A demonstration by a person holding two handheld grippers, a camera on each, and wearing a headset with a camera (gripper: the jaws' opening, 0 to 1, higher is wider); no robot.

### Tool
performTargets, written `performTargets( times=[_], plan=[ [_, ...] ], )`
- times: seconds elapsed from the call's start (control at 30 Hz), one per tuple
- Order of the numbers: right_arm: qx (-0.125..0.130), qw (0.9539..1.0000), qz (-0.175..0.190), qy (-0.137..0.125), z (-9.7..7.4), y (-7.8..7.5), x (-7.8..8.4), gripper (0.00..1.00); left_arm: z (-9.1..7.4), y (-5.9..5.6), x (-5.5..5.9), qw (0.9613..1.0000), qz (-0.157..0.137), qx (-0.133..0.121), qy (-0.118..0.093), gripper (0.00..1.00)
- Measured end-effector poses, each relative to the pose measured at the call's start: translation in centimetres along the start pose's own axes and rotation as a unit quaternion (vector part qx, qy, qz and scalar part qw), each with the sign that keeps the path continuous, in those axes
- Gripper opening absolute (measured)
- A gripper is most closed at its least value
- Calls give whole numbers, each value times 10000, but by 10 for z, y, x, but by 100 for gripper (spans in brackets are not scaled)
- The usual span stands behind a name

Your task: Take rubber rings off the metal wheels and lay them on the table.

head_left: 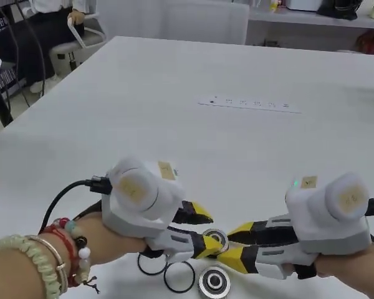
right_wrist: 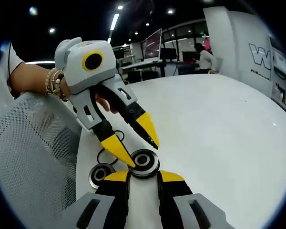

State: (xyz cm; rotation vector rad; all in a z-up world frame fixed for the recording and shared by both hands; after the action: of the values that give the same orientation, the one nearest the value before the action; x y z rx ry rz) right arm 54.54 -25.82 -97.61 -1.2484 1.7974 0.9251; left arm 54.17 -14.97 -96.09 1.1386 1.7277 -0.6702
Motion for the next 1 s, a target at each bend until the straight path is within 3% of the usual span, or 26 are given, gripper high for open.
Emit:
performTargets(
  times=[0.2, 0.43, 0.53, 0.6, 0.83, 1.0],
  plan=[
    [-5, 9999, -157, 32, -1, 0, 0, 18, 3, -4, 2, 9998, -186, 113, 15, 15],
    [-31, 9993, -376, 88, -2, 0, 0, 16, 2, -4, 3, 9997, -231, 73, -8, 14],
    [53, 9982, -541, 267, -4, -2, 3, 7, 2, -4, 3, 9997, -232, 79, -9, 14],
    [25, 9990, -411, 195, -3, -1, 3, 5, 2, -4, 3, 9997, -220, 77, -14, 14],
    [130, 9979, -562, 294, -4, -3, 1, 0, 1, -3, 2, 9999, -153, 57, 8, 14],
    [235, 9987, -331, 295, -5, -5, 0, 0, 1, -3, 2, 9999, -122, 47, 15, 14]
  ],
)
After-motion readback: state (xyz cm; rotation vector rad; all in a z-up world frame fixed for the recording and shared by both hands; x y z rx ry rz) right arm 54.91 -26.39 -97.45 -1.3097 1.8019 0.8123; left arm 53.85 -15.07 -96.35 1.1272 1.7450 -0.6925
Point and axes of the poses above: the centre of the closed fingertips' face, and the gripper's own axes: z roughly forward along the fingers, y roughly to its left, x roughly out of its underside, the point moved 7 cm from there along -z, roughly backward along the fingers, and after that the axes turned 9 degrees about -y, right-handed, at the moved point
